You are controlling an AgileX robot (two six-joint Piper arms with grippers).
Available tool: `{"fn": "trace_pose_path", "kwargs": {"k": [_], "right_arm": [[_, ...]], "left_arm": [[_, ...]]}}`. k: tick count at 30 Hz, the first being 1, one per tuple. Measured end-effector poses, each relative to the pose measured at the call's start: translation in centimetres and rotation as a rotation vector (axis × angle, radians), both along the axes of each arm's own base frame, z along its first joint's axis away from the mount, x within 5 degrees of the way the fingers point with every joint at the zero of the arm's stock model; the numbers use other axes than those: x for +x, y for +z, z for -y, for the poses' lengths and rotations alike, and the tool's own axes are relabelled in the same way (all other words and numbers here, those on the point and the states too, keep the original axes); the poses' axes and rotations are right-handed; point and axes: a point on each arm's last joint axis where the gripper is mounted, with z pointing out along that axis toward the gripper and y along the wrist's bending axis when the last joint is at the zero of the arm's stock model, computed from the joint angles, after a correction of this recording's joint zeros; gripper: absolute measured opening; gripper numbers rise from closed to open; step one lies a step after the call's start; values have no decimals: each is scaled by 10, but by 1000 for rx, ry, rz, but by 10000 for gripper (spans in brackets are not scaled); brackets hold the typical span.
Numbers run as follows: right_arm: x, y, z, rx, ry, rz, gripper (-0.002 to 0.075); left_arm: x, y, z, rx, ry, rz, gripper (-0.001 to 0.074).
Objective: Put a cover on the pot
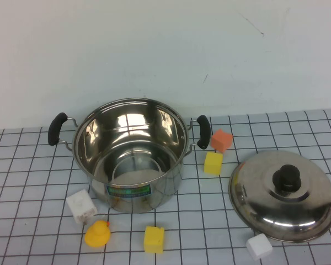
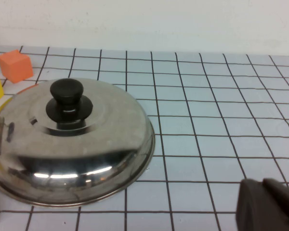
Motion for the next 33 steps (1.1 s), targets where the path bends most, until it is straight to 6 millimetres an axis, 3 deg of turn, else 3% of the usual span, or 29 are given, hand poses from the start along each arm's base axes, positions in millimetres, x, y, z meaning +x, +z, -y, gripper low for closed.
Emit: {"fn": "trace_pose_path", "kwargs": {"k": [27, 30, 33], "right_arm": [[0, 0, -1, 16, 1, 1, -2], [0, 1, -5, 135, 9, 10, -2], [1, 2, -16, 515, 8, 16, -2]], "left_arm": [[0, 0, 0, 3, -1, 0, -3], [0, 0, 0, 3, -1, 0, -3], [0, 0, 0, 3, -1, 0, -3]]}}
